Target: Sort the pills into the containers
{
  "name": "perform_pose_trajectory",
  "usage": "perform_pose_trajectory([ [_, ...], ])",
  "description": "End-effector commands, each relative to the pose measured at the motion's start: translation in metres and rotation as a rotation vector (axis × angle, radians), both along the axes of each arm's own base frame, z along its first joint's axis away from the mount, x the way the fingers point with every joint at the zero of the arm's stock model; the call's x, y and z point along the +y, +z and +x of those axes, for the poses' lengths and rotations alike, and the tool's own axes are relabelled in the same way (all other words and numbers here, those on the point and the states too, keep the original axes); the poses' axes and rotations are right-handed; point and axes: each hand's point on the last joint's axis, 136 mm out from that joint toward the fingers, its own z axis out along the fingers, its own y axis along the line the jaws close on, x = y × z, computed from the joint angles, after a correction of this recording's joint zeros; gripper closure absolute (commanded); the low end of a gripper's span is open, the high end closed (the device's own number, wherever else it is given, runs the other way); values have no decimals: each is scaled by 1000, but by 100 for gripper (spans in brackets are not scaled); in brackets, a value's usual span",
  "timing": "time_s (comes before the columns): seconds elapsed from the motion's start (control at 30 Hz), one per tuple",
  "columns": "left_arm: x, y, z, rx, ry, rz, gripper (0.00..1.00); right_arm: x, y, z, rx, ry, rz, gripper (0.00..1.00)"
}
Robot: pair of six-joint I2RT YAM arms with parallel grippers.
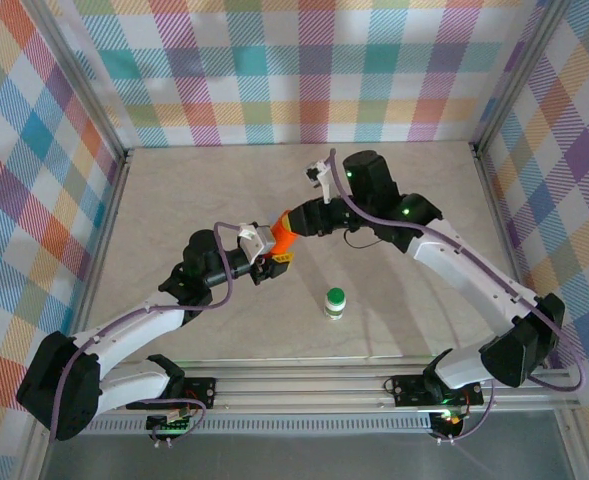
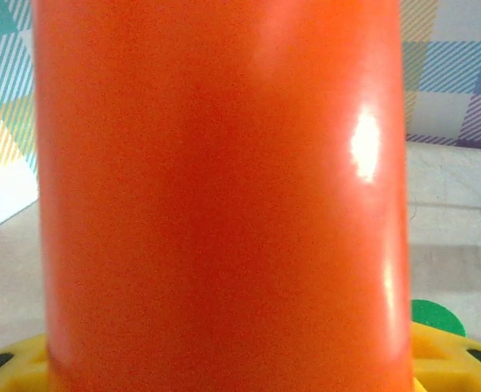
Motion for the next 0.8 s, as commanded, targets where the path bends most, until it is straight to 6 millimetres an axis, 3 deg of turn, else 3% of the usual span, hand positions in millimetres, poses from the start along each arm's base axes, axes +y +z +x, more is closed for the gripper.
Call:
perform_pose_trajectory([
  [0.0, -13, 63, -12, -233, -60, -75, 100, -19, -19, 49, 130, -344, -26, 75],
  [0.13, -13, 58, -15, -224, -62, -70, 100, -16, -6, 62, 96, -376, -4, 70],
  [0.33, -14, 48, -14, -202, -56, -60, 100, -15, 13, 76, 15, -365, -11, 46],
  [0.4, -14, 44, -13, -188, -52, -50, 100, -11, 29, 74, -24, -246, 48, 37],
  [0.57, -13, 37, -9, -161, -46, -37, 100, -43, 70, 77, -138, -31, 181, 29],
  [0.63, -12, 36, -8, -154, -49, -43, 100, -48, 76, 59, -285, 150, 194, 27],
  [0.77, -13, 34, -8, -144, -70, -48, 100, -54, 49, 23, -614, 428, 96, 25],
])
